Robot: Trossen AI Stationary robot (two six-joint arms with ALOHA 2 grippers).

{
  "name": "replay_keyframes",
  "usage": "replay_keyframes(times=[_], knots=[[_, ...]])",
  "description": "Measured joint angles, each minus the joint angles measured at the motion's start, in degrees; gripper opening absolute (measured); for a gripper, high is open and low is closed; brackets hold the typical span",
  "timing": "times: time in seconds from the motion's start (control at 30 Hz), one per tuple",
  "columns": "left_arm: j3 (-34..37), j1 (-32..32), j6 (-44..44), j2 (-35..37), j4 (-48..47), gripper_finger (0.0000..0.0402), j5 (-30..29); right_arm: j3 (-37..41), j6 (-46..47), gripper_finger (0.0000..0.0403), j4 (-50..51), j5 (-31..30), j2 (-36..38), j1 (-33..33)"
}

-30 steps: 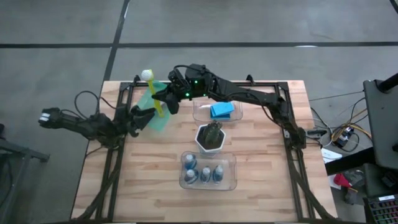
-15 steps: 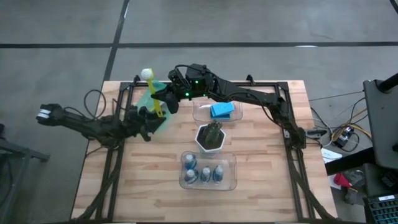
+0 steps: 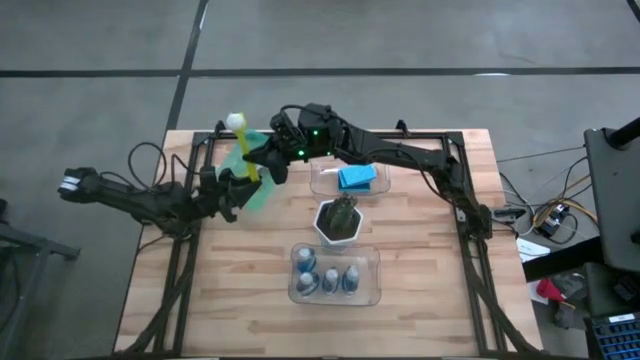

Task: Pick & Place Kitchen Sink Supplies
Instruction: Put the light green dishwashing brush into the light blue bin

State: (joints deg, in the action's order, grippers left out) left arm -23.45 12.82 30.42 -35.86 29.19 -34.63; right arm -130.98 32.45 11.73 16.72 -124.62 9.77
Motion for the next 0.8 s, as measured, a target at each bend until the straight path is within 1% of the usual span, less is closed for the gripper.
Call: replay_keyframes(times=[0.23,0.33,0.47,0.5,0.57,0.7,0.8], knots=[[0.14,0.00,-0.53,0.93,-0.78,0.0098,0.54,0.02,0.36,0.0018,0.23,0.10,0.00,-0.01],[0.14,0.02,-0.34,1.00,-0.81,0.0072,1.08,0.02,0.26,0.0018,0.31,0.15,0.00,-0.02],[0.14,0.02,-0.34,1.18,-0.83,0.0029,1.27,0.02,0.22,0.0023,0.30,0.19,0.00,0.07],[0.16,0.02,-0.34,1.28,-0.85,0.0018,1.57,0.02,0.25,0.0027,0.28,0.36,0.00,0.11],[0.16,0.02,-0.36,1.54,-0.90,0.0012,1.97,0.02,0.44,0.0040,0.31,0.41,0.00,0.15],[0.23,0.00,0.30,2.34,-1.22,0.0022,1.55,0.02,0.39,0.0074,0.27,-0.03,0.04,0.37],[0.23,0.00,0.82,3.46,-2.91,0.0020,1.55,0.02,0.39,0.0103,0.17,-0.09,0.36,0.74]])
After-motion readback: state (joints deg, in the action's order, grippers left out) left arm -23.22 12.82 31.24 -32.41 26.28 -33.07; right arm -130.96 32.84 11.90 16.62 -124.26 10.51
